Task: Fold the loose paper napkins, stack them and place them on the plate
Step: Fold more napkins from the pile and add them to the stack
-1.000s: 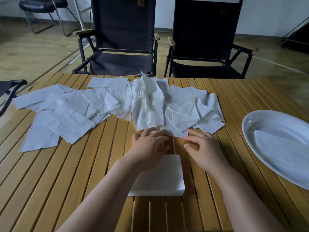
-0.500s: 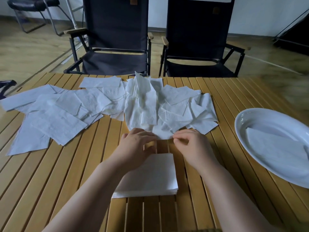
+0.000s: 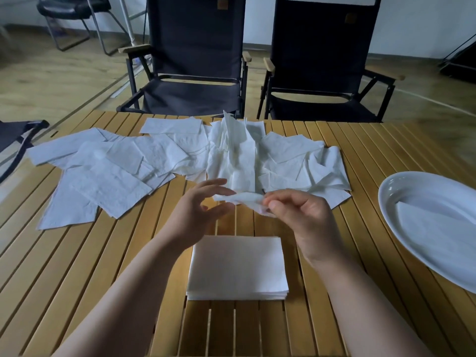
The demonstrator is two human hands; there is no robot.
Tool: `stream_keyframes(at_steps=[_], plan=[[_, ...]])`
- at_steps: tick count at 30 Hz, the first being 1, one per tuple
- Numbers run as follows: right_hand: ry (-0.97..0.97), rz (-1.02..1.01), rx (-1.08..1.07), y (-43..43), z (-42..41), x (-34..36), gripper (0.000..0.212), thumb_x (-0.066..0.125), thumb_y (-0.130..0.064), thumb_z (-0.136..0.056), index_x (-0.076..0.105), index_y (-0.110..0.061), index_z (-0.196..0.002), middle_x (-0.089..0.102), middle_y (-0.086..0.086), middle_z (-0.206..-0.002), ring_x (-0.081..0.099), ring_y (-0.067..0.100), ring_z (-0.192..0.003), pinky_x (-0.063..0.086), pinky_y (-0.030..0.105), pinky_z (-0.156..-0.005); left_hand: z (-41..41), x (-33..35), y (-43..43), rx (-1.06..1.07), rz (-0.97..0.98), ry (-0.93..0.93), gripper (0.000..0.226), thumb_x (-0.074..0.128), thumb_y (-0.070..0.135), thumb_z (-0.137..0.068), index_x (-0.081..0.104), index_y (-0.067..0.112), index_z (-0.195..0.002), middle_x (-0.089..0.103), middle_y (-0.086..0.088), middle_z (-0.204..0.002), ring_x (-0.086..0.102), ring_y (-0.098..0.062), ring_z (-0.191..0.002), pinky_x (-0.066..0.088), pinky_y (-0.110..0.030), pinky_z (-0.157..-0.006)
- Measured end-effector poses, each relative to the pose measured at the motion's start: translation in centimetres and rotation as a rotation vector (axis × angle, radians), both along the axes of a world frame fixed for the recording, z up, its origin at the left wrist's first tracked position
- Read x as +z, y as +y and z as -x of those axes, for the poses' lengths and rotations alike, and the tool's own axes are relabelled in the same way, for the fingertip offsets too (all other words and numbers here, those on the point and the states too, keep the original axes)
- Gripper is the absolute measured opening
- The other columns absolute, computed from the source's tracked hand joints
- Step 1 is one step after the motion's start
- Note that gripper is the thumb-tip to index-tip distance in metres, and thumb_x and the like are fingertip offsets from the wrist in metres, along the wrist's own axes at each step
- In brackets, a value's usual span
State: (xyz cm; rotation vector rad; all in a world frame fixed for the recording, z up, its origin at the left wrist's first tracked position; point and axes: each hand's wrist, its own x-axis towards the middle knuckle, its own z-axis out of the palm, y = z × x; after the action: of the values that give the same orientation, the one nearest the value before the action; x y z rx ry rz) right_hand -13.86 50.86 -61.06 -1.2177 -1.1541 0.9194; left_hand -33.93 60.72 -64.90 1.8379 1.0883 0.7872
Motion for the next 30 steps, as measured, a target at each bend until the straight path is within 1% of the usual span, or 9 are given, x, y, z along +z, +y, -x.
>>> stream_keyframes(at_steps=[4,6,8,12,16,18,21,27,30], plan=[[0.409,0.052,-0.010,0.6,-0.1,0.4,0.017,0.065,-0.013,-0.078,0.079,-0.021,-0.072,0.074,0.003,-0.082,0.068,0.014,-0.081,0.054,0.026,-0.075,0.3,1.1,-0.6,0.004,0.187,-0.196,0.009,0.068,0.026,-0.091,0.073,0.019,-0.088,0.069,0.020,-0.108,0.060,0.003,-0.106,0.046,-0.027,-0.095],[0.446,0.082,-0.057,1.0,-0.3,0.2,0.013,0.065,-0.017,-0.076,0.077,-0.021,-0.071,0.071,0.003,-0.081,0.065,0.014,-0.079,0.050,0.030,-0.073,0.3,1.6,-0.9,-0.010,0.212,-0.238,0.013,0.062,0.022,-0.097,0.069,0.014,-0.091,0.067,0.014,-0.088,0.060,-0.004,-0.086,0.044,-0.027,-0.084],[0.266,0.124,-0.131,1.1,-0.7,-0.4,0.010,0.068,-0.036,-0.076,0.073,-0.027,-0.074,0.069,-0.003,-0.082,0.063,0.011,-0.079,0.047,0.035,-0.073,0.1,2.1,-1.2,0.009,0.157,-0.194,0.012,0.059,0.020,-0.099,0.066,0.015,-0.090,0.062,0.011,-0.075,0.052,-0.004,-0.069,0.039,-0.020,-0.070],[-0.212,0.102,-0.112,0.5,-1.0,-1.0,0.051,0.071,-0.068,-0.072,0.056,-0.044,-0.113,0.066,-0.014,-0.109,0.063,0.007,-0.104,0.054,0.028,-0.085,-0.2,2.5,-1.7,0.018,-0.039,-0.002,0.011,0.063,0.022,-0.096,0.064,0.030,-0.087,0.069,0.007,-0.078,0.052,-0.011,-0.062,0.042,-0.024,-0.062],[-0.417,0.012,-0.168,0.0,-0.1,-0.8,0.030,0.070,-0.049,-0.081,0.064,-0.033,-0.106,0.068,-0.019,-0.096,0.064,0.000,-0.096,0.053,0.014,-0.071,-0.1,2.9,-2.1,-0.016,-0.129,0.020,0.008,0.066,0.026,-0.094,0.067,0.032,-0.088,0.069,0.005,-0.081,0.055,-0.025,-0.071,0.046,-0.036,-0.068],[-0.372,-0.015,-0.189,0.0,0.3,-0.7,0.013,0.069,-0.035,-0.089,0.070,-0.022,-0.088,0.070,-0.011,-0.079,0.067,0.003,-0.080,0.052,0.018,-0.058,-0.2,3.2,-2.3,-0.018,-0.090,0.002,0.002,0.070,0.030,-0.090,0.069,0.028,-0.091,0.069,0.003,-0.081,0.058,-0.019,-0.070,0.046,-0.027,-0.065],[-0.342,-0.020,-0.269,0.0,0.0,-0.4,0.022,0.067,-0.030,-0.093,0.064,-0.021,-0.074,0.061,-0.008,-0.062,0.058,0.006,-0.059,0.044,0.020,-0.049,0.2,3.5,-2.2,0.030,0.014,-0.015,0.009,0.075,0.031,-0.085,0.072,0.023,-0.090,0.070,0.004,-0.081,0.061,-0.002,-0.067,0.045,-0.015,-0.064],[-0.341,0.067,-0.245,-0.2,-0.7,0.3,0.036,0.070,-0.034,-0.090,0.059,-0.012,-0.065,0.051,-0.007,-0.052,0.047,0.010,-0.050,0.039,0.021,-0.048,1.4,5.6,-2.6,0.016,0.236,-0.342,0.016,0.068,0.021,-0.089,0.073,0.005,-0.092,0.075,-0.004,-0.081,0.070,-0.014,-0.074,0.051,-0.023,-0.065],[-0.282,0.299,-0.045,-0.6,-1.0,0.8,0.015,0.072,-0.032,-0.089,0.076,-0.018,-0.084,0.075,-0.005,-0.074,0.069,0.013,-0.066,0.054,0.030,-0.062,2.7,5.1,-2.2,-0.023,0.334,-0.123,0.016,0.070,0.025,-0.090,0.073,0.009,-0.086,0.069,-0.008,-0.077,0.060,-0.023,-0.069,0.044,-0.034,-0.064]])
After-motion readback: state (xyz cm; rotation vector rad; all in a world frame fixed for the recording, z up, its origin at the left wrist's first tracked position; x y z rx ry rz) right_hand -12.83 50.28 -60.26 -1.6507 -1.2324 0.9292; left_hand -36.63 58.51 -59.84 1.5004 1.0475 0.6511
